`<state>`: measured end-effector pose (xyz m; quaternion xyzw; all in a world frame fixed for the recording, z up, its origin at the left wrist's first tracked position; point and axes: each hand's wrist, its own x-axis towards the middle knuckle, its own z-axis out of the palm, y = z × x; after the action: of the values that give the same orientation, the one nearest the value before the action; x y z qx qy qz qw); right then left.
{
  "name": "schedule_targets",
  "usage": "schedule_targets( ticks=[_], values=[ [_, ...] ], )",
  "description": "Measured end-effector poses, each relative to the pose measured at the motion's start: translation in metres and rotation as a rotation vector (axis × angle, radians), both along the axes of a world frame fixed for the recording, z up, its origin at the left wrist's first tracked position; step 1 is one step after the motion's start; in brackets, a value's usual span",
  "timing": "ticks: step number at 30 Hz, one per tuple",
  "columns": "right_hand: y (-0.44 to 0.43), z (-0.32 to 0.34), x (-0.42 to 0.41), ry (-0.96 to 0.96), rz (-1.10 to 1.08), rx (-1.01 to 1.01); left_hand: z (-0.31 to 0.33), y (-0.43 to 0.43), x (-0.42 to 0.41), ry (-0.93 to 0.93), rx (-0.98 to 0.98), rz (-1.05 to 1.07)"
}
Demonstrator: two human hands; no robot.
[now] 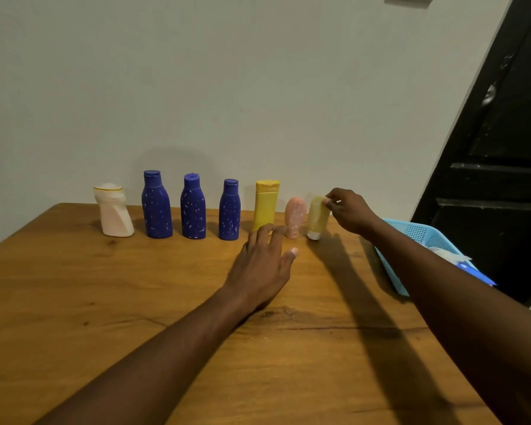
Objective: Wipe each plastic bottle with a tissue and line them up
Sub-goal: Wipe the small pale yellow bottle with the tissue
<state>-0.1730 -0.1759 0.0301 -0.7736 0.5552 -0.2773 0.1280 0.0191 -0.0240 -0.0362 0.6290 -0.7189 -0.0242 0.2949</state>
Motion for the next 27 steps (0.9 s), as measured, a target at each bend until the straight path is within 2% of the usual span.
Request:
schedule_targets(
  ticks=[8,14,19,27],
  values=[
    [0.063,0.027,0.004,0.012,0.068,-0.064,0.024,0.028,0.01,0.04,-0.038,0.018],
    [0.136,0.032,0.01,-0.004,0.165,-0.092,0.053,0.071,0.011,0.249,-0.047,-0.054],
    [0.19,0.023,0.019,-0.043,0.254,-0.073,0.059,0.103,0.019,0.444,0.02,-0.096],
    [0.241,0.006,0.028,-0.091,0.306,-0.06,0.046,0.143,0.031,0.504,0.1,-0.104]
  ],
)
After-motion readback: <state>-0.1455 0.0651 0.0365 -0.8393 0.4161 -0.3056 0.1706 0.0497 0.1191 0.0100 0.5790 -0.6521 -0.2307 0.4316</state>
